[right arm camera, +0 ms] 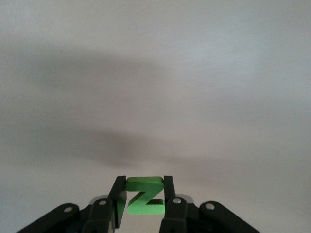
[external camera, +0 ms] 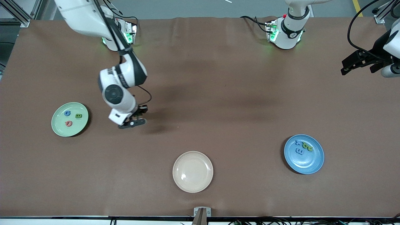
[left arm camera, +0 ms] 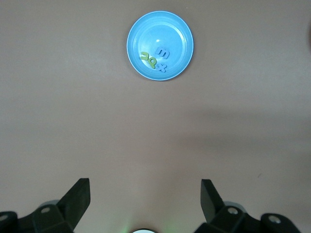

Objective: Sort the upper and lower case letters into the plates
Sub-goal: 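Carry the Z to the green plate and release it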

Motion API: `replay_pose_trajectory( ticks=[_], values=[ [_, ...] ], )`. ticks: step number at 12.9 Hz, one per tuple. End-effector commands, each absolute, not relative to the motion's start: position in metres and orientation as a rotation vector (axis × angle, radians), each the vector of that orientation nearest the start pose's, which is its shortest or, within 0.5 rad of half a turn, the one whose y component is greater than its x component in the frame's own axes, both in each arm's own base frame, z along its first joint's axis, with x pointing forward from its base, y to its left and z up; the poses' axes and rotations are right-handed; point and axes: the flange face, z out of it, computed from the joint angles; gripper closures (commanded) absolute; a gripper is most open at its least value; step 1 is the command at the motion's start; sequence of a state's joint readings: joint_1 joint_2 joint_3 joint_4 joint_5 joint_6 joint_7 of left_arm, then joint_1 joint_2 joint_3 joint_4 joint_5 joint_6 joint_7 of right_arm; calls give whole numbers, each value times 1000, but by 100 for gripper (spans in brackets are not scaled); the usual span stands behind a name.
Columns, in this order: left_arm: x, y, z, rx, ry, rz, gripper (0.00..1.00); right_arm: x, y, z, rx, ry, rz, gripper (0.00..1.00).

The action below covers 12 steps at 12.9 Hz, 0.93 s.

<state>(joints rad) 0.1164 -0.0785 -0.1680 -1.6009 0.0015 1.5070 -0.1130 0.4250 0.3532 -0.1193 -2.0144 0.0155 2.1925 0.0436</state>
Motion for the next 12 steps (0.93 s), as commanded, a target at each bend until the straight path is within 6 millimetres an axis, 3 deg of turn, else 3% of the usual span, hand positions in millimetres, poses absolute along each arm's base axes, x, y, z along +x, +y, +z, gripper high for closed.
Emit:
replay_pose_trajectory(
  ticks=[1, 4, 5, 7, 9, 12],
  values=[
    [519, -31, 652, -3138, -70, -8, 0, 578, 73, 304, -3108, -470, 276, 89],
    [520, -32, 653, -3140, -79, -27, 0, 592, -24, 296, -3093, -556, 180, 89],
    [520, -33, 654, -3139, -77, -32, 0, 592, -55, 283, -3084, -587, 172, 89],
    [522, -39, 652, -3130, -63, -47, 0, 593, -97, 262, -3086, -623, 131, 89],
    [523, -37, 651, -3130, -68, -45, 0, 594, -124, 236, -3094, -653, 88, 89],
    [523, -37, 650, -3131, -70, -50, 0, 592, -141, 205, -3103, -666, 63, 89]
  ],
)
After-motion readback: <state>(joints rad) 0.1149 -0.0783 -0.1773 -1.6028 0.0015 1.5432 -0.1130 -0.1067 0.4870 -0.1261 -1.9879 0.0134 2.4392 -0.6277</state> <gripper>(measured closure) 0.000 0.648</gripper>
